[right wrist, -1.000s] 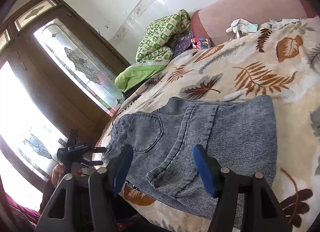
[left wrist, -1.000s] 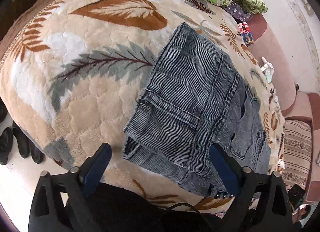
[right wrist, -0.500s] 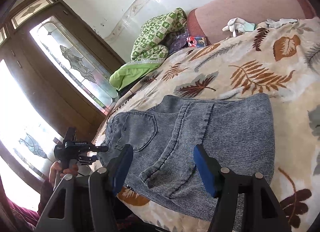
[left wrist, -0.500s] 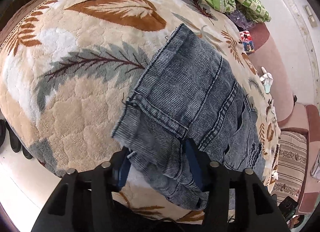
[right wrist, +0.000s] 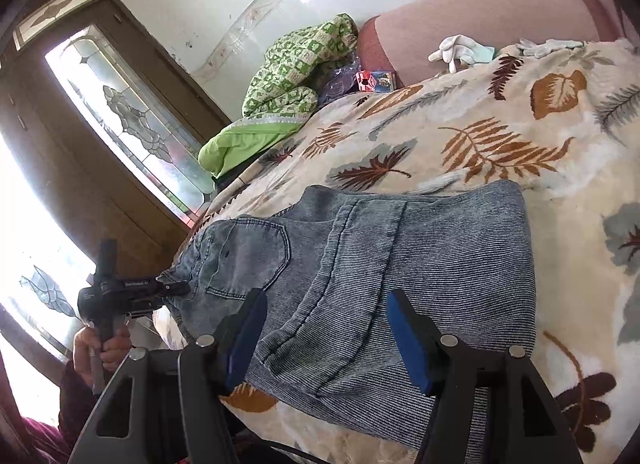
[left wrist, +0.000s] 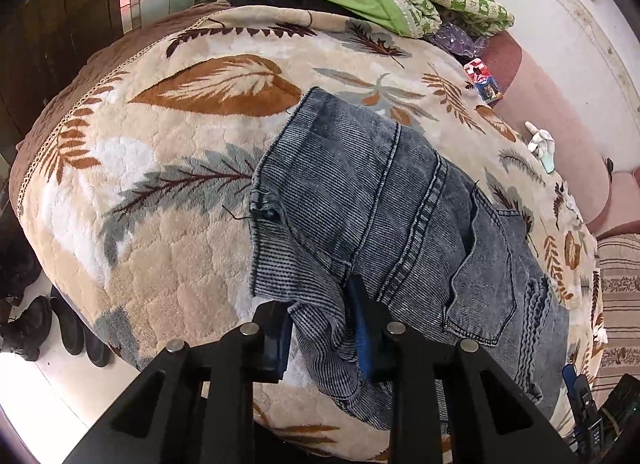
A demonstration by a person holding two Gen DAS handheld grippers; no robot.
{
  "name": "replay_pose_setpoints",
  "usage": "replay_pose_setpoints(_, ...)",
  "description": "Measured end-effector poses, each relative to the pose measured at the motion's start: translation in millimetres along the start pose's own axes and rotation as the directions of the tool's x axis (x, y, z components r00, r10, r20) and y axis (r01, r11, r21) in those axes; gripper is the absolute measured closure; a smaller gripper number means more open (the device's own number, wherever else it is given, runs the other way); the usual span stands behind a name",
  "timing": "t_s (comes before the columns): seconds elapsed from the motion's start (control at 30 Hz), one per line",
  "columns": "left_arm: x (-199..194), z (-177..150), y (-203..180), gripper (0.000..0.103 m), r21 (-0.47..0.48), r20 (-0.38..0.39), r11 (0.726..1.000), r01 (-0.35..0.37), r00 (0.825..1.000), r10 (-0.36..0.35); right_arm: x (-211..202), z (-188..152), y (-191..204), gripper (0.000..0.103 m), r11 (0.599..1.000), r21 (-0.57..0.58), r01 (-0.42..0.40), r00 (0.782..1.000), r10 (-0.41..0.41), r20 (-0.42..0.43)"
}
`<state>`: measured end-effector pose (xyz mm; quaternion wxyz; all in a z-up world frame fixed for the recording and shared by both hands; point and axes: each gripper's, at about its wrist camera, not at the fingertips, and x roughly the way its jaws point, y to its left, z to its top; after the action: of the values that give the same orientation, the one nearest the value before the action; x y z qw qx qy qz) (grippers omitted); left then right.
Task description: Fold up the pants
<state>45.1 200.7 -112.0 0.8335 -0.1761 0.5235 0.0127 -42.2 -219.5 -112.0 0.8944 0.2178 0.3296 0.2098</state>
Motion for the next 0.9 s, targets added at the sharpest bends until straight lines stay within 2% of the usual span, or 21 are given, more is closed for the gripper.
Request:
replay_pose_setpoints(0.03,6.0,0.0,2.9,0.064,-0.009,-0.026,1.0,-0.008,1.0,0.007,1.2,-1.6,3.7,0.052,1.0,-0.023,0.007,1.0,-0.007,-0.001)
replay_pose_setpoints(0.07,14.3,0.1,7.7,0.048,-0.036,-0.061,0.999,0.004,0.998,-0.006,2.9,-3.3,7.2,0.058,0.999,-0.046,0.021,1.0,-0.021,-0.003)
replay_pose_setpoints(0.1,21.0,0.0,12.5,0.047,-0.066,-0.081,0.997,0.027,0.996,-0.032,5.5,-5.5,10.1,0.063,0.997,-0.064,0.038,0.999,-0.038,-0.004)
replay_pose_setpoints(0.17,21.2,0.0,12.2,0.047,-0.061,-0.061,0.998,0.033,0.997,-0.037,13.3,-9.1,12.3,0.065,0.997,-0.066,0.041,0.999,-0.043,-0.024)
replay_pose_setpoints(0.27,16.6,1.7,5.4,0.069,-0.043,-0.024,0.998,0.035,0.999,-0.036,26.8,-8.6,22.9,0.069,0.997,-0.076,0.031,0.998,-0.035,-0.051)
replay_pose_setpoints(0.4,6.5,3.2,-2.0,0.08,-0.036,0.021,0.999,0.038,0.999,-0.038,50.8,-1.3,51.8,0.069,0.993,-0.118,-0.001,0.998,-0.007,-0.066)
replay_pose_setpoints(0.5,-2.1,-0.5,-5.5,0.082,-0.009,0.05,0.999,0.031,0.998,-0.031,83.8,8.3,69.2,0.069,0.99,-0.14,0.012,0.995,-0.026,-0.101)
replay_pose_setpoints(0.57,-7.4,-1.9,-6.3,0.082,0.001,0.065,0.999,0.032,0.997,-0.032,114.0,11.9,72.6,0.069,0.992,-0.122,0.033,0.985,-0.053,-0.165)
replay_pose_setpoints(0.6,-11.4,-2.7,-6.1,0.082,0.005,0.071,0.999,0.036,0.997,-0.036,131.3,11.7,71.7,0.069,0.993,-0.108,0.036,0.974,-0.06,-0.219)
replay_pose_setpoints(0.63,-17.4,-3.8,-6.4,0.083,0.014,0.082,0.999,0.043,0.996,-0.044,151.7,7.9,68.2,0.069,0.994,-0.099,0.054,0.951,-0.081,-0.299)
replay_pose_setpoints(0.7,-30.6,-4.8,-14.2,0.083,0.056,0.117,0.998,0.037,0.992,-0.044,151.5,9.7,71.7,0.07,0.991,-0.115,0.074,0.956,-0.103,-0.275)
replay_pose_setpoints(0.77,-44.6,-7.2,-23.7,0.083,0.102,0.149,0.994,0.025,0.988,-0.041,144.4,12.8,74.1,0.071,0.989,-0.134,0.067,0.947,-0.105,-0.304)
replay_pose_setpoints(0.9,-69.0,-14.3,-56.8,0.083,0.198,0.224,0.98,-0.005,0.974,-0.041,96.0,30.0,51.9,0.071,0.994,-0.086,0.066,0.975,-0.083,-0.205)
